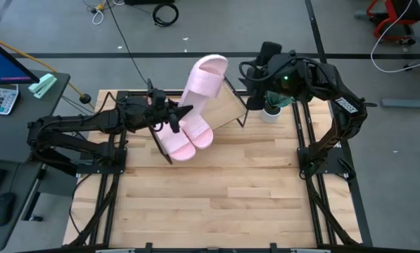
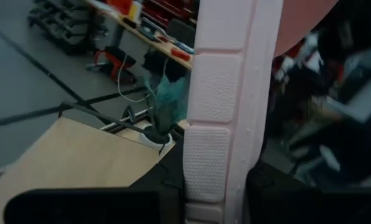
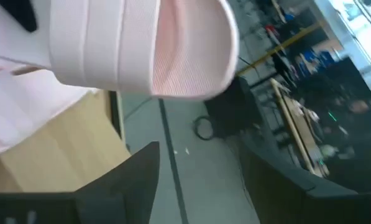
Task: Pick and place slides into the shelf
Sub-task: Put the pink slipper on the shelf
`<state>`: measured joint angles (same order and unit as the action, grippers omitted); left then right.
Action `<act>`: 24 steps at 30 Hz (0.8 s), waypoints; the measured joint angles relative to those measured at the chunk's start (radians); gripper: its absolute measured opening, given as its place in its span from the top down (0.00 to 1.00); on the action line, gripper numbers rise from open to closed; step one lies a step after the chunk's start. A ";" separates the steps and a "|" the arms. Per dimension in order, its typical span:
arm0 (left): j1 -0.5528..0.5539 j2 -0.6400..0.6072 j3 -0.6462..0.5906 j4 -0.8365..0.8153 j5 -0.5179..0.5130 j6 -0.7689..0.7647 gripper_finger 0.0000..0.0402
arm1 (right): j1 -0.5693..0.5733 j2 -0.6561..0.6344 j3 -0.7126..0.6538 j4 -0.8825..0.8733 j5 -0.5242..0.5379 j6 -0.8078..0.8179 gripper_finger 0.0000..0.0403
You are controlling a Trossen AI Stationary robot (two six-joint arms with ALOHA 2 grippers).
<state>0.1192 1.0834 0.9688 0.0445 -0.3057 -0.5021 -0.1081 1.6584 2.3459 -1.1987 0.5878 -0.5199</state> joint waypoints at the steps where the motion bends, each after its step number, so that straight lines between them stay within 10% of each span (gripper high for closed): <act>1: -0.006 0.007 0.000 0.015 -0.018 -0.031 0.81 | 0.000 -0.003 0.000 -0.001 0.018 0.017 0.43; 17: -0.238 0.304 0.000 0.411 -0.741 -0.531 0.81 | -0.038 -0.080 0.000 -0.199 0.065 0.376 0.46; 24: -0.276 0.358 0.000 0.419 -0.772 -0.780 0.81 | -0.063 -0.130 0.001 -0.333 0.030 0.592 0.48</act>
<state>-0.1563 1.4409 0.9688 0.4635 -1.0777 -1.2818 -0.1707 1.5286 2.3466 -1.5321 0.6182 0.0717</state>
